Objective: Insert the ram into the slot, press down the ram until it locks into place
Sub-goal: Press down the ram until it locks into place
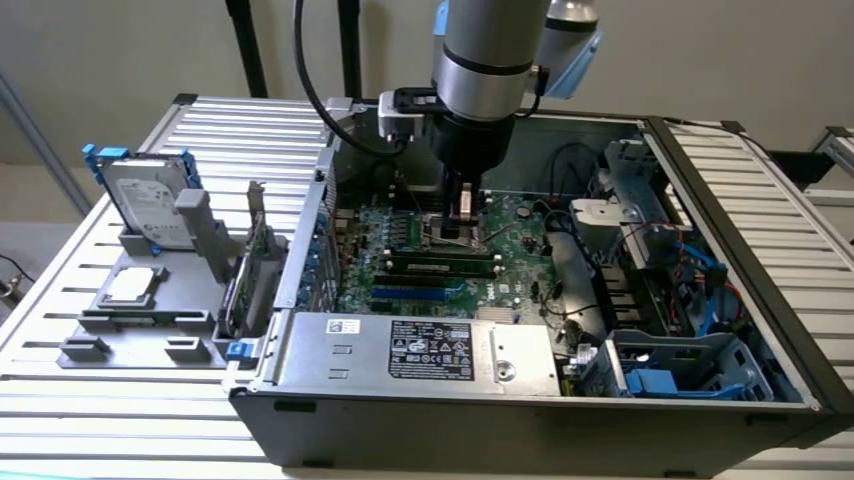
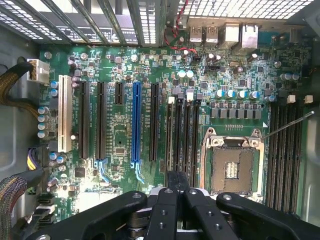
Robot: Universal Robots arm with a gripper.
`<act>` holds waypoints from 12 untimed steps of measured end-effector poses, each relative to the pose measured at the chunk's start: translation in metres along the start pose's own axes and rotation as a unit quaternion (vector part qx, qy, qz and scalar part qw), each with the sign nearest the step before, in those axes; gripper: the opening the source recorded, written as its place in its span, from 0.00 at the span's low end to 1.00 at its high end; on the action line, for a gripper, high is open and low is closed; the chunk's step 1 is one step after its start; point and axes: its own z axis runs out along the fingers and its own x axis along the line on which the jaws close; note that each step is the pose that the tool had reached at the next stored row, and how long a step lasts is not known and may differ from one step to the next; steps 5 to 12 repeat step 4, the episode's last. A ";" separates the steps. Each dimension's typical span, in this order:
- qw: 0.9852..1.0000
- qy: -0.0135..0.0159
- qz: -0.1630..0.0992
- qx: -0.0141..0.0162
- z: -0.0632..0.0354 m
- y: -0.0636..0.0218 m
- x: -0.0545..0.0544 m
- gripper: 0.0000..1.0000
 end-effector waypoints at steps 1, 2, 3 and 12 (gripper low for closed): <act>1.000 0.000 0.000 0.000 0.0000 0.0000 0.000 0.10; 1.000 0.000 0.000 0.000 0.0000 0.0000 0.000 0.10; 1.000 0.000 0.000 0.000 0.0000 0.0000 0.000 0.10; 1.000 0.000 0.000 0.000 0.0000 0.0000 0.000 0.10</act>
